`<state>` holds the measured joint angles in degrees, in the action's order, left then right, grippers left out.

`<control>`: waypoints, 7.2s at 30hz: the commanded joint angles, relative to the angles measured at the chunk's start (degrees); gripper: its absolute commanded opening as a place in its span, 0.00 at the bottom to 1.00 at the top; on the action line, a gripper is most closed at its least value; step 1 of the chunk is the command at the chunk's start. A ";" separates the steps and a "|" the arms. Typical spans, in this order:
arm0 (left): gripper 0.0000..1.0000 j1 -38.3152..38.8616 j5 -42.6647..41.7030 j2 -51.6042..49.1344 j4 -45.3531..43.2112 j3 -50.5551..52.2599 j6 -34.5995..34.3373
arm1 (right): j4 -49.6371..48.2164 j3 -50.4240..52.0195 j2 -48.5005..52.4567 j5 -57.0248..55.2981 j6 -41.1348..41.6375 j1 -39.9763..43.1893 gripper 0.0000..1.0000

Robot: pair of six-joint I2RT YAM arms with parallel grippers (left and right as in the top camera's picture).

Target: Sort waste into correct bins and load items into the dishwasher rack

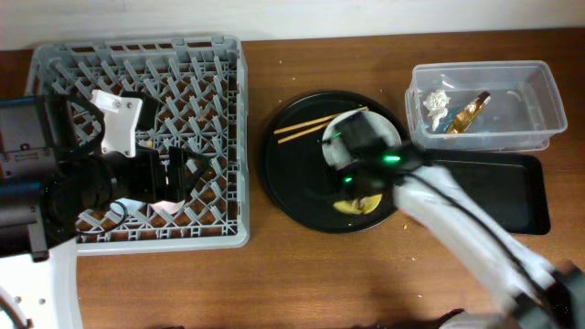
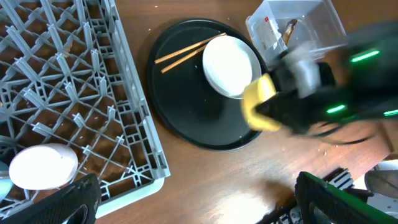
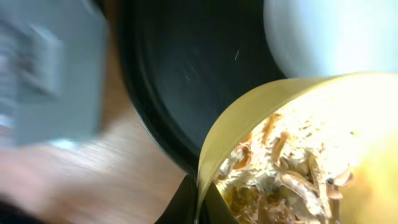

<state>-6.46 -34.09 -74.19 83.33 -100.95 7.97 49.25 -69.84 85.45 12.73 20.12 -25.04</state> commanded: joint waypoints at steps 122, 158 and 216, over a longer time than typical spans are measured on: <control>0.18 32.83 20.76 -57.99 -44.50 -2.69 11.04 | 12.50 -1.73 -14.03 1.88 -1.81 19.45 0.70; 0.00 18.14 34.95 -39.39 -22.71 4.07 -30.21 | 10.32 -1.73 -14.03 1.88 -1.84 19.45 0.71; 0.68 20.41 39.47 -6.03 -15.85 0.22 -13.64 | 8.79 -1.75 -15.26 2.05 -5.14 19.43 0.71</control>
<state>13.91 5.82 -89.03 66.65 -99.20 -10.02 58.15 -71.16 71.44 14.50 16.21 -5.98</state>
